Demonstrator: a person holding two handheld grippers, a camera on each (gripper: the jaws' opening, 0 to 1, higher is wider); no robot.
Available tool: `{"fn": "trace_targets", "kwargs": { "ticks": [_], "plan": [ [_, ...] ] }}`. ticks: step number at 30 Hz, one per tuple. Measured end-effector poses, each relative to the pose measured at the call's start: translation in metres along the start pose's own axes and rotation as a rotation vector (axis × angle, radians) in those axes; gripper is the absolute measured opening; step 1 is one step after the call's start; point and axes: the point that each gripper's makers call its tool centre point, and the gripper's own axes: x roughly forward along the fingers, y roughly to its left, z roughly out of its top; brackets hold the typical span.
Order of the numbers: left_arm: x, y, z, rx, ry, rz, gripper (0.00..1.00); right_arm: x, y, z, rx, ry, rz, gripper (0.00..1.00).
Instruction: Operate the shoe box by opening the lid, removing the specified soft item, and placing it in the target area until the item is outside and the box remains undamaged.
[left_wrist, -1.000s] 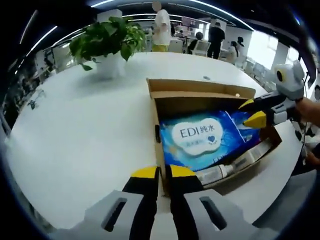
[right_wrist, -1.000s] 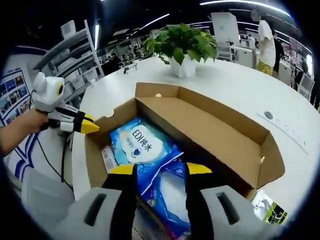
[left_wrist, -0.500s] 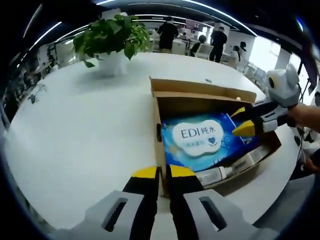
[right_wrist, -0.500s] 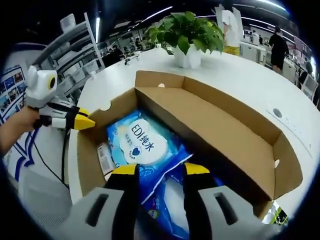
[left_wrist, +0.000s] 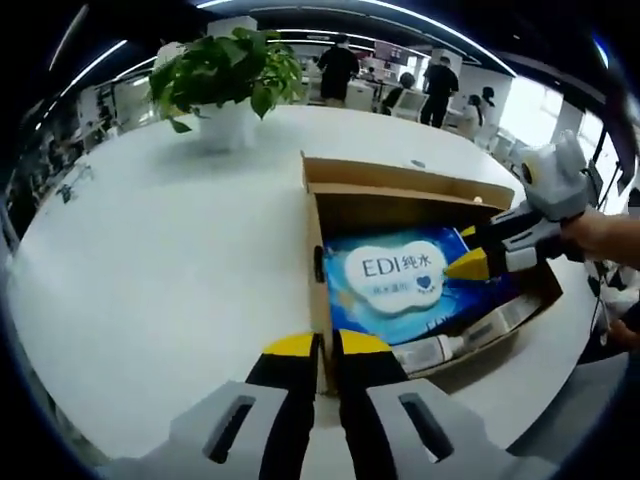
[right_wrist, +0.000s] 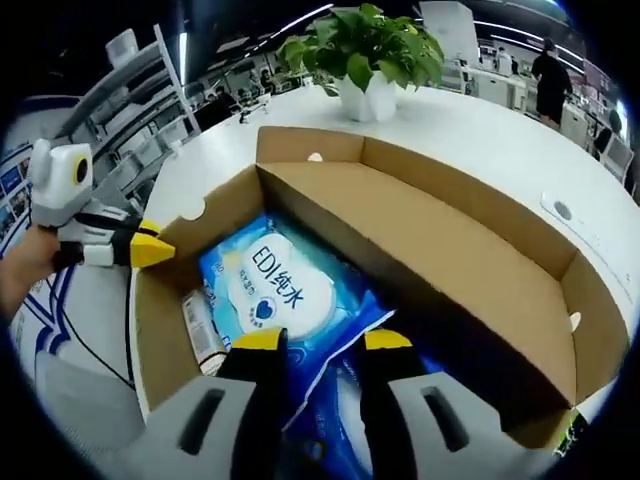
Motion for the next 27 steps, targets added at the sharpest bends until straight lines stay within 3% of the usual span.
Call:
{"fn": "trace_targets", "kwargs": {
  "ticks": [5,13,27],
  "plan": [
    [0.0,0.0,0.0,0.002,-0.001,0.0,0.04,-0.006,-0.009,0.005,-0.035,-0.023,-0.04,0.09],
    [0.001,0.001,0.0,0.009,0.001,0.0,0.04,-0.012,-0.004,0.01,-0.027,-0.035,-0.027,0.01],
    [0.001,0.001,0.0,0.024,0.011,0.002,0.04,-0.024,0.002,0.018,0.004,-0.06,-0.025,0.0]
  ]
}}
